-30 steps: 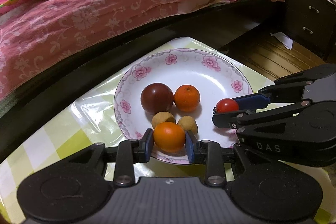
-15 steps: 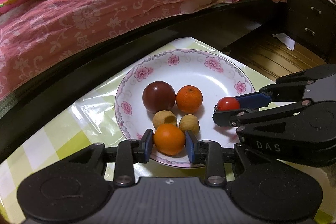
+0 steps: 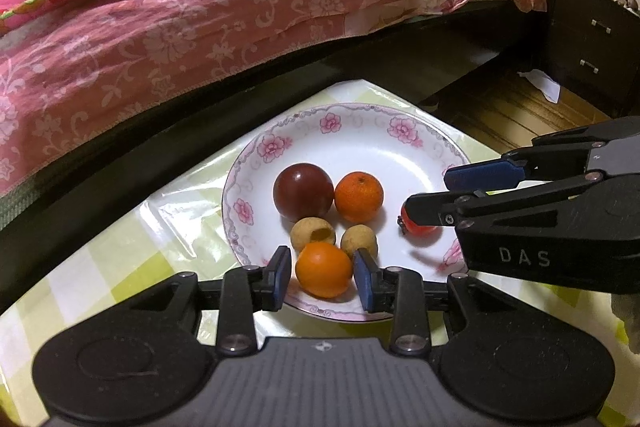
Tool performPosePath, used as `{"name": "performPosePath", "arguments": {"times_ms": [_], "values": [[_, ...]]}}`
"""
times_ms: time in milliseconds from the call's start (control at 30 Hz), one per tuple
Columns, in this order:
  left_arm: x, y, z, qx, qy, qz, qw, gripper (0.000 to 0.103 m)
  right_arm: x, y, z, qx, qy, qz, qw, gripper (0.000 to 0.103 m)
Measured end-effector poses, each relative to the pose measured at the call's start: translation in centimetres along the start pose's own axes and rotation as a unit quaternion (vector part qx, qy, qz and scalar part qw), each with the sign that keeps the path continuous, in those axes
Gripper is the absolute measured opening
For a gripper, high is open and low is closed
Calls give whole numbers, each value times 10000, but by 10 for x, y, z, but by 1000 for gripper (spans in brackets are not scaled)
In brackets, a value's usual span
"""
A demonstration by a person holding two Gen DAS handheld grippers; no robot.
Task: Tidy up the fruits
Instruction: 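Open the left gripper over the plate while the right gripper opens, dropping the cherry tomato, then grasp the last tangerine with the left gripper while the right gripper grasps the red tomato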
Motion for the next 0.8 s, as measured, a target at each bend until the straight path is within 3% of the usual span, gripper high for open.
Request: {"name": "performPosePath", "arguments": {"times_ms": [367, 800], "values": [[-11, -2, -16, 100, -110, -167, 9998, 42, -3, 2, -11, 84, -29, 32, 10000, 33], [-39, 30, -52, -130, -307, -331, 9989, 42, -65, 40, -38, -257, -800, -454, 9954, 34]]}}
Point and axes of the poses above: each gripper's, at about its wrist camera, not at the fingertips, and z roughly the way its jaws point, x to its right, y to its underside, the point moved 5 cm from there along z, roughly the way its jaws point, and after that the axes turned 2 degrees about -z, right-handed, at the moved point
